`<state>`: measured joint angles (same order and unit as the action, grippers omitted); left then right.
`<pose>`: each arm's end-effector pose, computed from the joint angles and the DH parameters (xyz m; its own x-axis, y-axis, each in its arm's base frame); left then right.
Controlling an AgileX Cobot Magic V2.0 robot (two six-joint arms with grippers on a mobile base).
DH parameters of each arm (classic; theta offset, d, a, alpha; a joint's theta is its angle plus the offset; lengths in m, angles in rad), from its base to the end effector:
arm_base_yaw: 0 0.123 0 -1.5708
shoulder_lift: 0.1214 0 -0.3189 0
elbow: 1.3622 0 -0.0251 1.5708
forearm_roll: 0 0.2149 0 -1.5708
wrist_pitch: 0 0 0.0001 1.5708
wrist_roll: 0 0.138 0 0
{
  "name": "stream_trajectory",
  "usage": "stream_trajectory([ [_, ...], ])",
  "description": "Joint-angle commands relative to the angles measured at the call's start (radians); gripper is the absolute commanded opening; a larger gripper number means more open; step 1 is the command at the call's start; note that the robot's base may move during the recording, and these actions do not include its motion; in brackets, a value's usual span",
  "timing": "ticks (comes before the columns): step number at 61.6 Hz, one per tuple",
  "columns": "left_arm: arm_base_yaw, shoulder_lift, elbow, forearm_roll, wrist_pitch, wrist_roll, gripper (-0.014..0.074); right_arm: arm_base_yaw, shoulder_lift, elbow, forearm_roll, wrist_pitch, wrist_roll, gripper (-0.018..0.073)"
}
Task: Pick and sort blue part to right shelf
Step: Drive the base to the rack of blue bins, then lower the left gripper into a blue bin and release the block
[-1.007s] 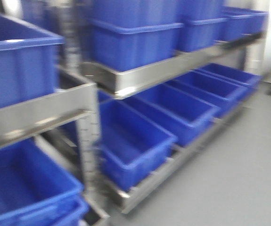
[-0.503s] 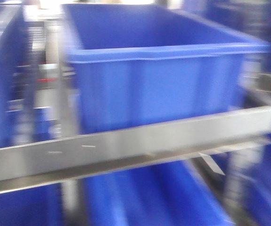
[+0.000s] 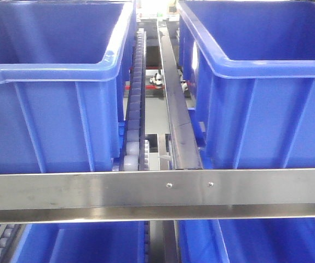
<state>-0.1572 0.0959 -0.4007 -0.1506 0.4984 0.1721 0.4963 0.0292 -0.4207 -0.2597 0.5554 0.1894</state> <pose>0.0128 -0.0121 0.2830 -0.0912 0.0544 -0.9943 0.2304 0.9726 0.0321 0.0092 -0.0163 0.2836 -0.0425 -0.0598 -0.9973 -0.3545 0.9342 -0.0409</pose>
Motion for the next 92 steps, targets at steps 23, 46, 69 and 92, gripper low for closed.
stream_trajectory([
  [23,-0.006,0.020,-0.029,-0.008,-0.089,0.001,0.0355,-0.001,0.018,-0.029,-0.019,-0.091,-0.011,0.0291],
  [46,-0.006,0.020,-0.029,-0.008,-0.089,0.001,0.0355,-0.001,0.018,-0.029,-0.019,-0.091,-0.011,0.0291],
  [69,-0.006,0.031,-0.053,-0.008,-0.129,0.010,0.0355,-0.001,0.018,-0.029,-0.019,-0.091,-0.011,0.0291],
  [92,-0.006,0.575,-0.450,-0.053,-0.110,0.005,0.0356,-0.001,0.018,-0.029,-0.019,-0.091,-0.011,0.0291],
])
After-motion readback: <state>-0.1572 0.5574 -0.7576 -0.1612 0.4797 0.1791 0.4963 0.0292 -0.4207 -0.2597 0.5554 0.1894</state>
